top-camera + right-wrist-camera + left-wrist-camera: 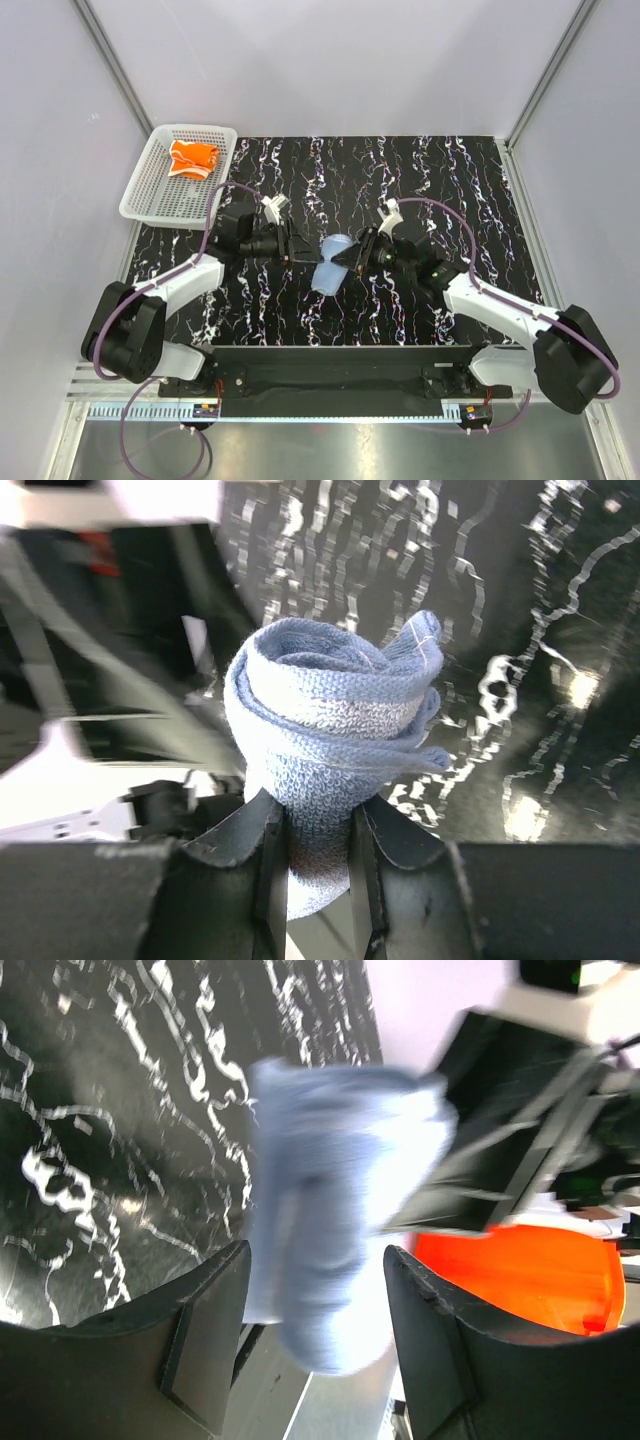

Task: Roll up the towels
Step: Place the rolled towel into the container

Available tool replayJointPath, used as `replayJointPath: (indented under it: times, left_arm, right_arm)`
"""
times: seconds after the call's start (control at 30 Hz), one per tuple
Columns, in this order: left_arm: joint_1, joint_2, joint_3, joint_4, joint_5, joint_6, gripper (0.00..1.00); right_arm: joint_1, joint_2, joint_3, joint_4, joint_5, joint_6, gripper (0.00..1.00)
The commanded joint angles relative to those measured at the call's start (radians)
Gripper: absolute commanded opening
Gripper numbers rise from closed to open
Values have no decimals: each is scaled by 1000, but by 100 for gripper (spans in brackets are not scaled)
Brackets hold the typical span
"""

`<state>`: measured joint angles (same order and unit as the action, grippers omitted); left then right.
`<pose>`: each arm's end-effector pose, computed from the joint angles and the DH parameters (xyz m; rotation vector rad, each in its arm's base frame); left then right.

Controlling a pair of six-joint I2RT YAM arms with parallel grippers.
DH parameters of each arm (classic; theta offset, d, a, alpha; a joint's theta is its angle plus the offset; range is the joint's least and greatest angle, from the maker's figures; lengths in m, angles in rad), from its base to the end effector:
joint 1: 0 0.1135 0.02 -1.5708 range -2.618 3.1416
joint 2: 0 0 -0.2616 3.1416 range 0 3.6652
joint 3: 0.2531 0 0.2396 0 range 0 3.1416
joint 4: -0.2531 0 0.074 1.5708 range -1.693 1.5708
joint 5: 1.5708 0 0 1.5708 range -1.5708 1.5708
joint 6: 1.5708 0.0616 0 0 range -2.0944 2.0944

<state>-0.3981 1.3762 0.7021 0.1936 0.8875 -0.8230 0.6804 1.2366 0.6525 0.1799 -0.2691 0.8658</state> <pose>0.2471 -0.1558 0.2201 0.1554 2.2741 -1.6146 0.2100 0.1910 0.2303 0.0079 2.1907 1.2170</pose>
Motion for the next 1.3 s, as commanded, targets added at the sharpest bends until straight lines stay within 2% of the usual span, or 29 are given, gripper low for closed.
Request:
replayJointPath:
  times: [0.0, 0.13, 0.2, 0.3, 0.33, 0.37, 0.43, 0.57, 0.67, 0.7, 0.77, 0.8, 0.9, 0.93, 1.13, 1.23, 1.27]
  left_arm:
    - [-4, -26, -30, 50, 16, 18, 60]
    - [-44, -29, -21, 76, 21, 12, 61]
    - [-62, -26, -23, 98, 28, -5, 61]
    - [-67, -14, -64, 257, 79, -106, 61]
    - [-68, -9, -78, 380, 93, -146, 61]
    - [-68, 0, -101, 436, 119, -212, 61]
    - [-73, 7, -113, 522, 133, -251, 62]
    - [-87, 3, -96, 478, 137, -226, 62]
    - [-102, 1, -81, 417, 128, -194, 56]
    - [-105, -2, -69, 394, 123, -182, 45]
    - [-107, -8, -56, 310, 96, -136, 36]
    - [-107, -11, -44, 249, 85, -119, 27]
    - [-107, -19, -26, 161, 51, -62, 12]
    - [-107, -22, -24, 149, 45, -50, 2]
    - [-105, -34, -9, 103, 18, -39, 0]
    - [-94, -49, 10, 73, 2, -38, 0]
    - [-84, -66, 17, 63, -7, -38, 0]
  right_arm:
    - [11, -65, 53, 49, 5, 36, 17]
    - [10, -89, 53, 108, -41, 68, 17]
    - [11, -91, 44, 189, -85, 100, 17]
    - [11, -77, 16, 337, -165, 160, 17]
    - [11, -59, 9, 380, -186, 177, 17]
    - [11, -51, 1, 464, -214, 212, 17]
    - [11, -37, -27, 550, -235, 251, 17]
    - [11, -12, -42, 735, -281, 331, 17]
    - [10, -2, -44, 782, -282, 351, 17]
    - [11, -5, -45, 782, -279, 352, 17]
    - [11, -9, -44, 780, -277, 346, 17]
    - [11, -17, -44, 774, -277, 343, 17]
    - [11, -54, -40, 721, -269, 319, 17]
    - [10, -66, -40, 698, -263, 293, 17]
    - [10, -160, -16, 480, -216, 185, 19]
    - [11, -199, 2, 363, -176, 133, 29]
    - [10, -212, 12, 292, -144, 118, 43]
